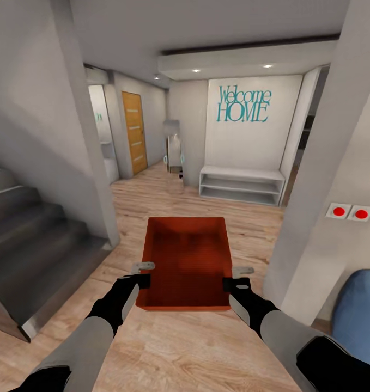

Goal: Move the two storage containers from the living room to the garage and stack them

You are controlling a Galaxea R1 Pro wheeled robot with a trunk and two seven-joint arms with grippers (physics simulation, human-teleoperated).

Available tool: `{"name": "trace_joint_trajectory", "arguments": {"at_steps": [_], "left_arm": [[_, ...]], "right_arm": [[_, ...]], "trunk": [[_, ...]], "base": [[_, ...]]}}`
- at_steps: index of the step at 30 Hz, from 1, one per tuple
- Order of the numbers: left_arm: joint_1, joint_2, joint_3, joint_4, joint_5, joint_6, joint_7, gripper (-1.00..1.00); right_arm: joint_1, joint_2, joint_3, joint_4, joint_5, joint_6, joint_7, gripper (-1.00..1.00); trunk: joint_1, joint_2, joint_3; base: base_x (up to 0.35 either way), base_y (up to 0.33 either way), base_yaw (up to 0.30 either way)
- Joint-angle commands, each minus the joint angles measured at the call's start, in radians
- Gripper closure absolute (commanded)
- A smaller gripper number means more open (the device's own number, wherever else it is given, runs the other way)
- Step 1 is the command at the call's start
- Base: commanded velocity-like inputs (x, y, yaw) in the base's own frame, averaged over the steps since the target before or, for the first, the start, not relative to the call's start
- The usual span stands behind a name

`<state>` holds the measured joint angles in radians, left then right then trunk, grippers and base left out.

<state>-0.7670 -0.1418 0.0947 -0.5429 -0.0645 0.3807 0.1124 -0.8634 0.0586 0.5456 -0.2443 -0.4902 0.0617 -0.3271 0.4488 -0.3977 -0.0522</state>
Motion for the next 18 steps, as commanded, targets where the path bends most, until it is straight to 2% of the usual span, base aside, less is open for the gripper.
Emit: {"name": "trace_joint_trajectory", "arguments": {"at_steps": [1, 18], "left_arm": [[-0.002, -0.002, 0.011, -0.003, 0.018, 0.004, 0.000, 1.00], [-0.002, -0.002, 0.011, -0.002, 0.018, 0.004, -0.001, 1.00]], "right_arm": [[0.000, 0.000, 0.008, 0.000, 0.000, 0.006, -0.015, 1.00], [0.000, 0.000, 0.008, 0.000, 0.000, 0.006, -0.015, 1.00]], "trunk": [[0.001, -0.002, -0.002], [0.001, -0.002, -0.002]], "base": [[0.322, 0.000, 0.000], [0.322, 0.000, 0.000]]}}
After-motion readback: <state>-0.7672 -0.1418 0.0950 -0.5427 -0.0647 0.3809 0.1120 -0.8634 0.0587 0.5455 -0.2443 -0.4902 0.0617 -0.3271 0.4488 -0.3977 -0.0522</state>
